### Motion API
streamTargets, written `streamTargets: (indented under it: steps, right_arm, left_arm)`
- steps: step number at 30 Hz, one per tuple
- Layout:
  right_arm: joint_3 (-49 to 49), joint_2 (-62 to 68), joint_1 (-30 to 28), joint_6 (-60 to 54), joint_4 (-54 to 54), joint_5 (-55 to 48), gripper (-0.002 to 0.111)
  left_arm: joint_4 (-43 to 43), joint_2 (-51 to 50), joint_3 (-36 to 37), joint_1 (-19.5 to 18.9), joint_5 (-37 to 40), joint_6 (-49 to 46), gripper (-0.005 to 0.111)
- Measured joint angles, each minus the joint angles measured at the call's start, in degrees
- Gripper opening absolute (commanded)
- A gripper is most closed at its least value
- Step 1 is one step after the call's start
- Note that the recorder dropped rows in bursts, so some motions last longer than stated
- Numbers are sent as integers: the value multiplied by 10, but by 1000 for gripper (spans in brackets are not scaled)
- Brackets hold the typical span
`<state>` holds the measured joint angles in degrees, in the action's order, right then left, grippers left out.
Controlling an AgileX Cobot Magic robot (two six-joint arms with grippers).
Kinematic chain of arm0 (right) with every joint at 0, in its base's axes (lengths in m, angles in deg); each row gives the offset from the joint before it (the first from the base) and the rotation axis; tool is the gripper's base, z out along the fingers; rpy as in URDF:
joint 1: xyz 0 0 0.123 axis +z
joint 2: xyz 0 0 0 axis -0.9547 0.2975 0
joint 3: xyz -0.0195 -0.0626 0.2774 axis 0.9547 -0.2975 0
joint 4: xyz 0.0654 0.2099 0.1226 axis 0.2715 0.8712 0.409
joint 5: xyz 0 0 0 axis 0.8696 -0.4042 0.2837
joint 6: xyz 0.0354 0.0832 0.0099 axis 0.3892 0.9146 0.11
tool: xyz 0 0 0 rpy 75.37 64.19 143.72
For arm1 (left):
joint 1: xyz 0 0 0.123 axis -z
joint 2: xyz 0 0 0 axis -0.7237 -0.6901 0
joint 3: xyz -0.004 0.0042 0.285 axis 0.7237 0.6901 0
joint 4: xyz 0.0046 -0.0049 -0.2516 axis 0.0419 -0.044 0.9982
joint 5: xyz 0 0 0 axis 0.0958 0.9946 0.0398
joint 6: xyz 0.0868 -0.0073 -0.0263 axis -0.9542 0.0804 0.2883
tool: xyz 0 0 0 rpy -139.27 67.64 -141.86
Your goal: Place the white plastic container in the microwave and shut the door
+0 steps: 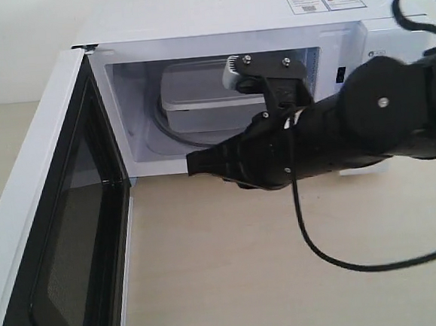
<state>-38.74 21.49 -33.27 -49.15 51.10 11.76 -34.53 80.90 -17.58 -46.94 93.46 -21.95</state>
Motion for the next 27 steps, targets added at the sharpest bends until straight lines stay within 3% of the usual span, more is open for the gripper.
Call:
streamTargets:
  steps: [6,14,21,27]
  right_arm:
    - [-72,-155,-1,-7,1,-108,0]
    - [-84,-335,0,41,2,-411,0]
    - [-84,-378,0,32,-11,-433,0]
    - [-84,-383,-9,17,-132,-383,0]
  left_arm:
    - [0,0,0,0,0,0,4]
    - [0,0,0,0,0,0,4]
    - [0,0,0,0,0,0,4]
    - [0,0,0,0,0,0,4]
